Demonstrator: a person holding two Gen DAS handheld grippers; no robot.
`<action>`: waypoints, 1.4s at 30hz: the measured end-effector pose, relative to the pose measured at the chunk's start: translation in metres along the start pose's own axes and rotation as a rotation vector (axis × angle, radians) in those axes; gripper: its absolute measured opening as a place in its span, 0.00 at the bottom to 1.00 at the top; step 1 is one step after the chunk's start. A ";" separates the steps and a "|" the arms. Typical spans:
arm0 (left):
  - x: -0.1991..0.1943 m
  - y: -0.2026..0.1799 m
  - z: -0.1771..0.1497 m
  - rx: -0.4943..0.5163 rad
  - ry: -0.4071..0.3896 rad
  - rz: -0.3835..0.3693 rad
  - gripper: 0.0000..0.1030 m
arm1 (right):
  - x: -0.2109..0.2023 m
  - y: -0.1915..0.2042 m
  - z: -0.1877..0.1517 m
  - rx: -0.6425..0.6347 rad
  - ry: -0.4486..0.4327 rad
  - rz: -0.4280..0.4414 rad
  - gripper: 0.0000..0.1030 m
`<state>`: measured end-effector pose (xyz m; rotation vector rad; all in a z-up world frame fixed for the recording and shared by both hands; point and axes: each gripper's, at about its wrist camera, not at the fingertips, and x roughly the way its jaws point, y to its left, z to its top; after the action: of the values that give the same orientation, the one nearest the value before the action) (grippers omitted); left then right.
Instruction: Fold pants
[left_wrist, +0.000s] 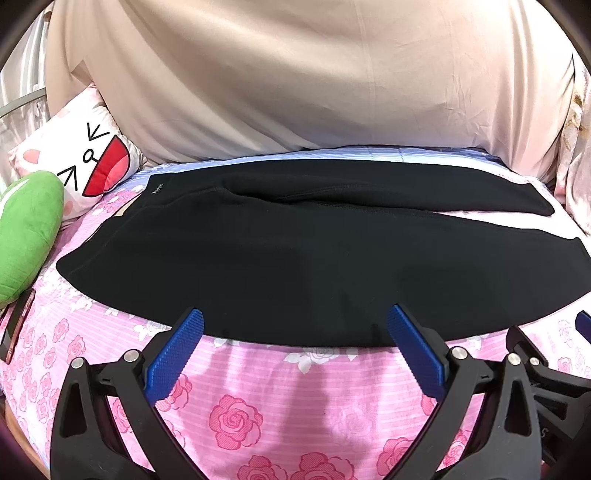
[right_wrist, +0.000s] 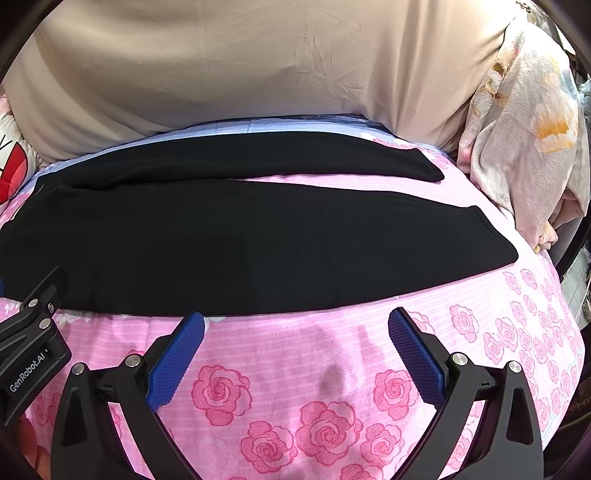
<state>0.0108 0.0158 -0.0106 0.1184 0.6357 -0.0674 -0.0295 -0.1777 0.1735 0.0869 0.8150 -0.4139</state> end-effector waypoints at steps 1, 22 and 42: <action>0.000 0.000 0.000 0.000 0.001 0.002 0.95 | 0.000 0.000 0.000 0.000 0.000 0.000 0.95; 0.003 0.002 0.001 0.006 0.014 0.008 0.95 | 0.001 0.000 -0.001 -0.001 0.001 0.000 0.95; 0.004 0.002 0.000 0.005 0.017 0.009 0.95 | 0.002 0.001 -0.002 -0.005 -0.001 -0.003 0.95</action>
<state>0.0138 0.0180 -0.0126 0.1266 0.6516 -0.0596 -0.0294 -0.1771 0.1701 0.0812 0.8149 -0.4147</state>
